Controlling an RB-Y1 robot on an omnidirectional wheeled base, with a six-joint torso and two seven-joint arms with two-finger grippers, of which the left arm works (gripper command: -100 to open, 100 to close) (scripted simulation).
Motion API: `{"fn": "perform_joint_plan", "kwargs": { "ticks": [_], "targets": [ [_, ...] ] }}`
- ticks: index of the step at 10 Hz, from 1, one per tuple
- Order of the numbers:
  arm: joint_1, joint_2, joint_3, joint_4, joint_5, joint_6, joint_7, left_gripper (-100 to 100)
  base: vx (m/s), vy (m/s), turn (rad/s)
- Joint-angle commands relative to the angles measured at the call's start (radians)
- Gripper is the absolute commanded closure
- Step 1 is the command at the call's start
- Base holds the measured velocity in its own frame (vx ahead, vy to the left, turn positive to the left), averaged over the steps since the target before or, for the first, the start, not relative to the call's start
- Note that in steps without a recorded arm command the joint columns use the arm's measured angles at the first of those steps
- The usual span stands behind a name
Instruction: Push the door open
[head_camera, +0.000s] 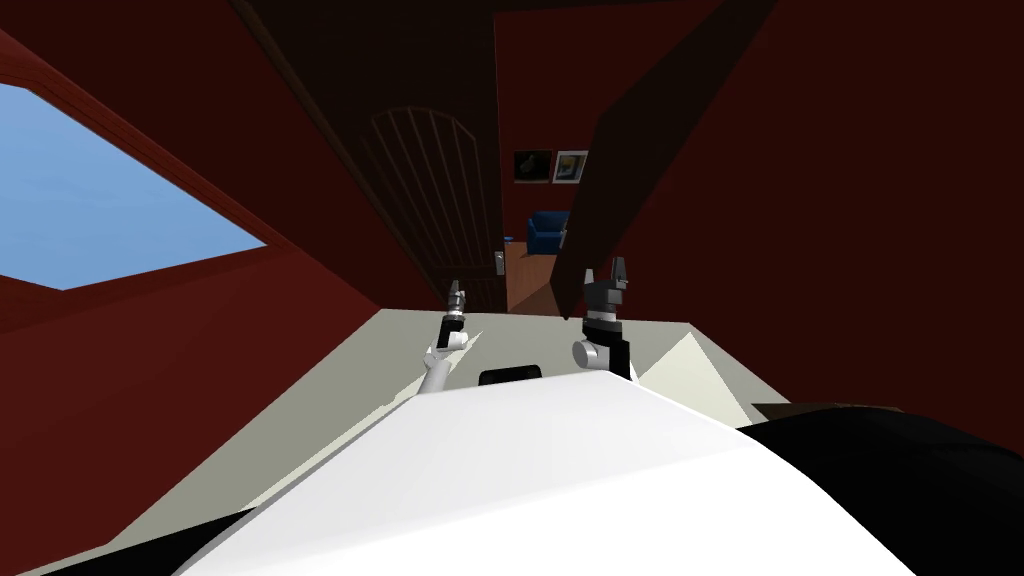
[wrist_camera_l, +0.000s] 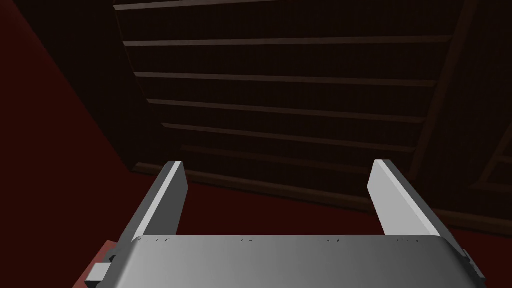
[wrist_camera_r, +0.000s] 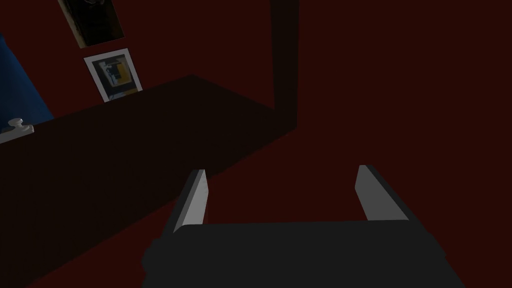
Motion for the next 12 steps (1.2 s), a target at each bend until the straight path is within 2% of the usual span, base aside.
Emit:
{"fn": "perform_joint_plan", "kwargs": {
  "ticks": [1, 4, 5, 10, 11, 12],
  "targets": [
    [-0.036, -0.004, 0.002, 0.050, -0.001, 0.002, 0.000, -100, 0.107, -0.029, -0.010],
    [-0.100, -0.013, 0.006, 0.152, -0.003, -0.001, 0.000, -100, 0.093, -0.014, -0.015],
    [-0.100, -0.013, 0.006, 0.163, -0.003, -0.001, 0.000, -100, 0.064, -0.010, -0.001],
    [-0.201, -0.032, 0.011, 0.330, -0.007, -0.005, 0.000, -100, 0.089, -0.011, -0.012],
    [-0.219, -0.036, 0.012, 0.359, -0.007, -0.005, 0.001, -100, 0.100, -0.015, -0.011],
    [-0.219, -0.036, 0.012, 0.361, -0.007, -0.005, 0.001, -100, 0.065, -0.014, -0.003]
  ]
}}
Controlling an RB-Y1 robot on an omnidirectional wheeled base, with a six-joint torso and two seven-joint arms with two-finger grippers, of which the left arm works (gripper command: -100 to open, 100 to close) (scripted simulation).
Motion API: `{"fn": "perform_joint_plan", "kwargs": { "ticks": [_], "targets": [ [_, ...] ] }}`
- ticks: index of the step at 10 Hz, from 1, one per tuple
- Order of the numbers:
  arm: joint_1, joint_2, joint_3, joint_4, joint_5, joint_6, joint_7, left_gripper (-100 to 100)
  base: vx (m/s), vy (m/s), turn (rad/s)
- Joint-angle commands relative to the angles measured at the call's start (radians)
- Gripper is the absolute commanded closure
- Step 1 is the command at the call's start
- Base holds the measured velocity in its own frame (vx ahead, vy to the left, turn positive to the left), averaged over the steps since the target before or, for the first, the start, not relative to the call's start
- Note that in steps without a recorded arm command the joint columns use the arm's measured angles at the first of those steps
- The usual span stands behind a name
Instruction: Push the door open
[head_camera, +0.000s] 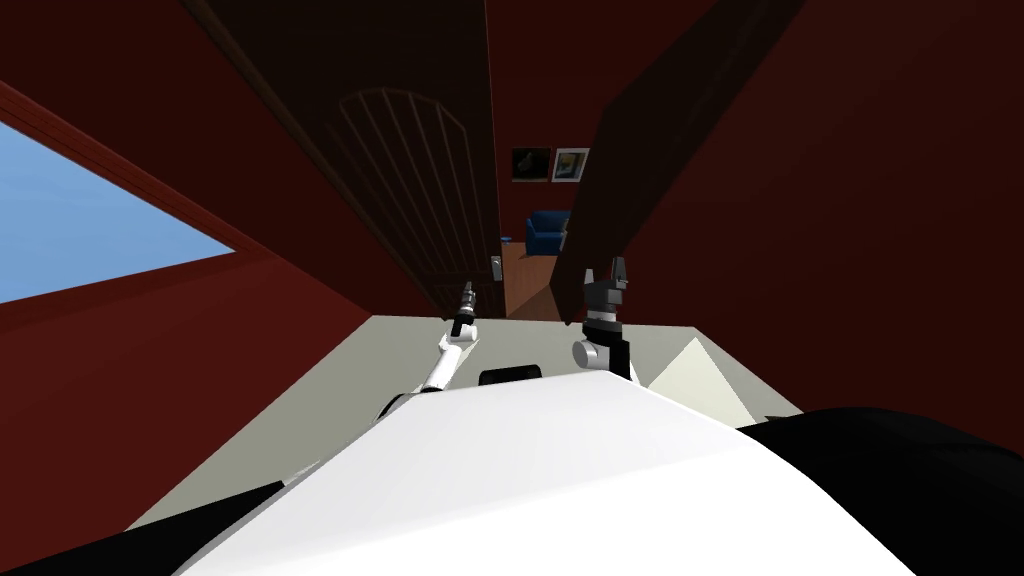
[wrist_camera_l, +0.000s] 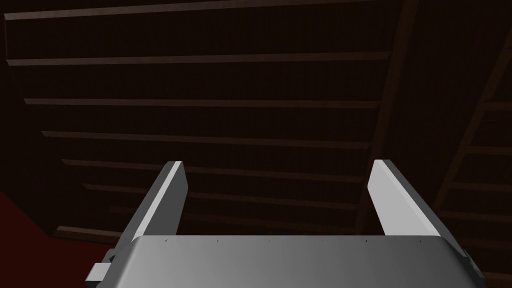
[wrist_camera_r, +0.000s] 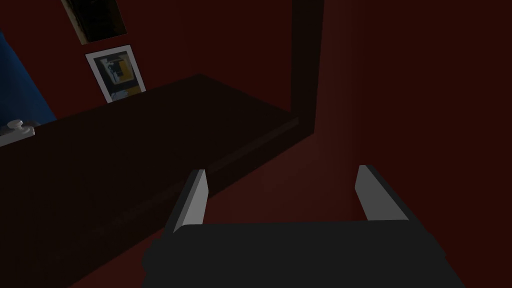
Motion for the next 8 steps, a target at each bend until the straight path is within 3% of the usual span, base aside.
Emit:
{"fn": "perform_joint_plan", "kwargs": {
  "ticks": [1, 4, 5, 8],
  "targets": [
    [-0.023, -0.007, 0.002, 0.042, -0.001, -0.004, -0.002, -100, 0.053, -0.007, -0.005],
    [-0.075, -0.021, 0.005, 0.125, -0.003, -0.006, -0.001, -100, 0.086, -0.009, -0.012],
    [-0.075, -0.021, 0.005, 0.127, -0.003, -0.006, -0.001, -100, 0.069, -0.009, -0.002],
    [-0.121, -0.035, 0.007, 0.203, -0.004, -0.008, -0.001, -100, 0.067, -0.004, -0.009]
  ]
}}
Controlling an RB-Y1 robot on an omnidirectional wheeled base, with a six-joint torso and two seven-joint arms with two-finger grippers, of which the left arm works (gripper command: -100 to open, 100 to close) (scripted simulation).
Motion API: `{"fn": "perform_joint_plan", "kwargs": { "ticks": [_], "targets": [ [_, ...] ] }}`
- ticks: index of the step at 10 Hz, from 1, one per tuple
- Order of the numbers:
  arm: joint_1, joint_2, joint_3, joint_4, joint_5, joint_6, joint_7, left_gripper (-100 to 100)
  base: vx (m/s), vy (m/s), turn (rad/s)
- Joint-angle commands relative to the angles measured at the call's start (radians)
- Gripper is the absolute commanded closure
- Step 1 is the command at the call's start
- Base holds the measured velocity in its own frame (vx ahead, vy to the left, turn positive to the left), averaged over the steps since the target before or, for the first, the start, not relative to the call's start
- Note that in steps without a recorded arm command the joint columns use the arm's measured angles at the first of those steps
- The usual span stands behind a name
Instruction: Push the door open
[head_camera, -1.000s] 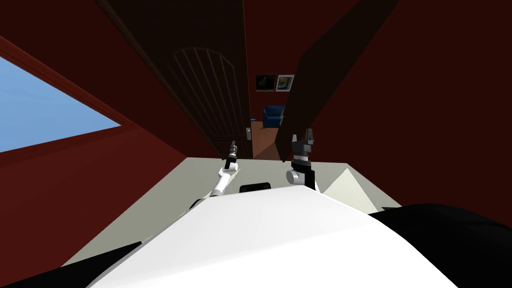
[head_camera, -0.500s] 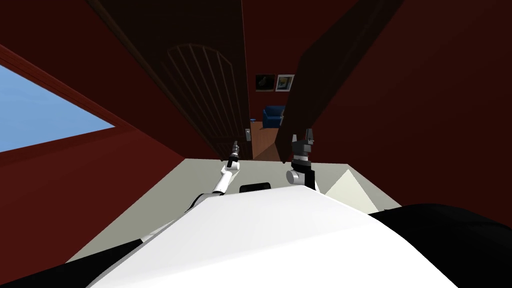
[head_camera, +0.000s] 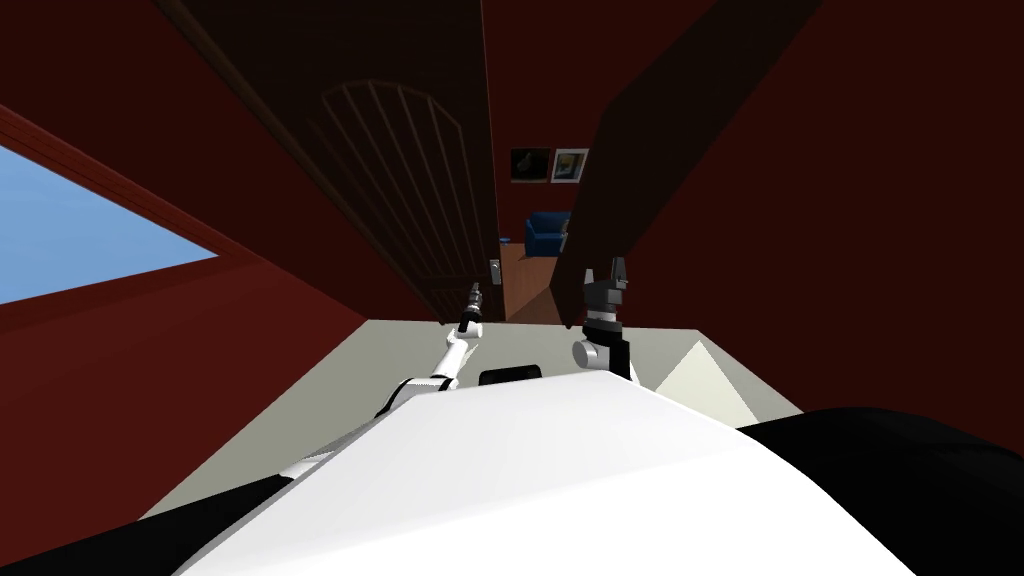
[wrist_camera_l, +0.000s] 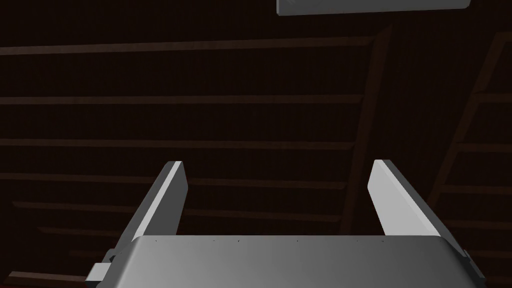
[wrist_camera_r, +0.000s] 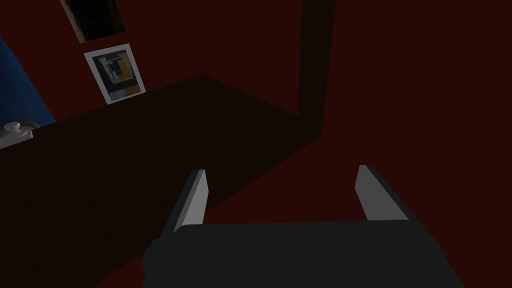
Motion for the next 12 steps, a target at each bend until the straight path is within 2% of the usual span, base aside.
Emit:
{"fn": "perform_joint_plan", "kwargs": {
  "ticks": [1, 5, 8, 9, 10, 11, 12],
  "targets": [
    [-0.023, -0.008, 0.001, 0.042, -0.001, -0.005, 0.000, -100, 0.102, -0.020, -0.009],
    [-0.077, -0.029, 0.004, 0.131, -0.002, -0.007, 0.000, -100, 0.087, -0.011, -0.007],
    [-0.102, -0.041, 0.006, 0.173, -0.003, -0.008, 0.000, -100, 0.071, -0.003, -0.006],
    [-0.098, -0.038, 0.005, 0.167, -0.003, -0.008, 0.001, -100, 0.024, -0.002, -0.001],
    [-0.100, -0.008, 0.008, 0.172, -0.002, -0.011, 0.000, -100, 0.120, -0.033, -0.032],
    [-0.100, -0.003, 0.009, 0.172, -0.002, -0.011, 0.000, -100, 0.182, -0.034, -0.014],
    [-0.100, 0.011, 0.011, 0.173, -0.001, -0.011, 0.000, -100, 0.177, -0.034, -0.021]
  ]
}}
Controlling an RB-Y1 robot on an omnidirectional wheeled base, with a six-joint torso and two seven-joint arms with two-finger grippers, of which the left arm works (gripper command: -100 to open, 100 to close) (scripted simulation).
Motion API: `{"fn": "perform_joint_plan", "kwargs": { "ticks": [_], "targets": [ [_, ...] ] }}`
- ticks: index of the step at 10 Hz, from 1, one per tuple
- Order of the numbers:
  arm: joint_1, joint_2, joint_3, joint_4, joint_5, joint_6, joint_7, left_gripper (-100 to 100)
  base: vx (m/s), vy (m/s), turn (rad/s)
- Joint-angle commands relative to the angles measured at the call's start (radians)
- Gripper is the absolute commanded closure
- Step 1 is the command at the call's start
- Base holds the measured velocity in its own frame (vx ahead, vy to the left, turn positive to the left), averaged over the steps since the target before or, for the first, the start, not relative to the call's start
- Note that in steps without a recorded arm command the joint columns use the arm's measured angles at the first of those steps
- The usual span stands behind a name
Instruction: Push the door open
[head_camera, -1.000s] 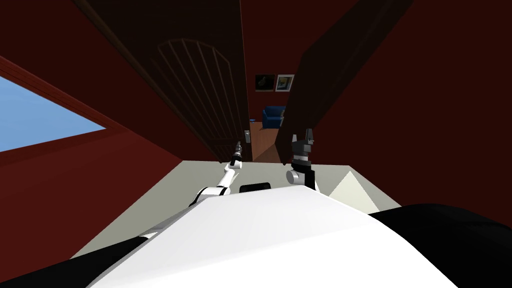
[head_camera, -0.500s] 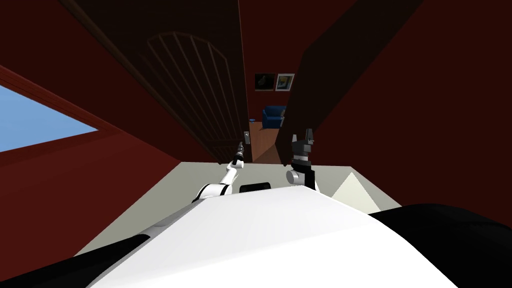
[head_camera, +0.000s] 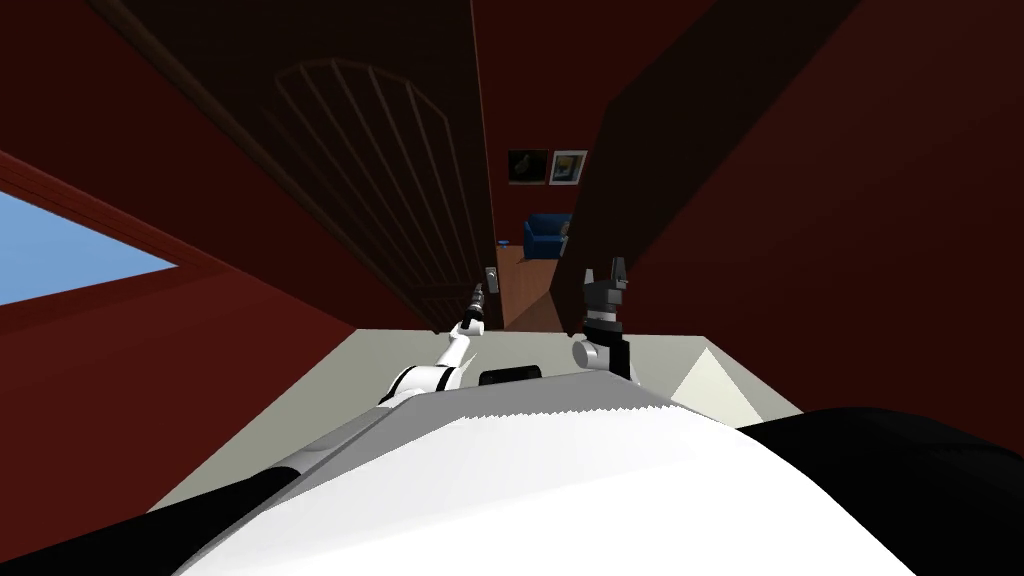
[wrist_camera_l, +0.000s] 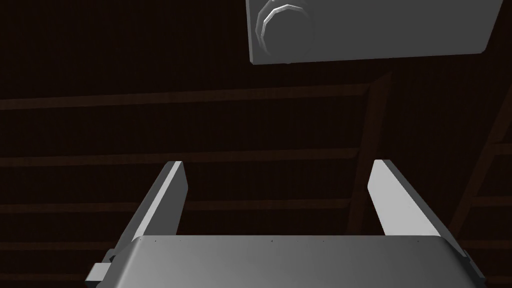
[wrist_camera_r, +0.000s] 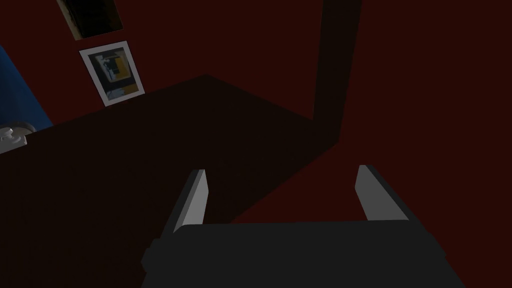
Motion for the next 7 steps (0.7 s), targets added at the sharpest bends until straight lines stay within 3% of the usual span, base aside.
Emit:
{"fn": "perform_joint_plan", "kwargs": {
  "ticks": [1, 4, 7],
  "targets": [
    [-0.001, 0.015, 0.003, 0.006, 0.001, -0.006, 0.000, -100, 0.197, -0.023, -0.020],
    [-0.002, 0.021, 0.008, 0.009, 0.003, -0.007, -0.001, -100, 0.219, -0.030, -0.022],
    [-0.003, 0.006, 0.013, 0.012, 0.004, -0.007, -0.002, -100, 0.178, -0.027, -0.021]
  ]
}}
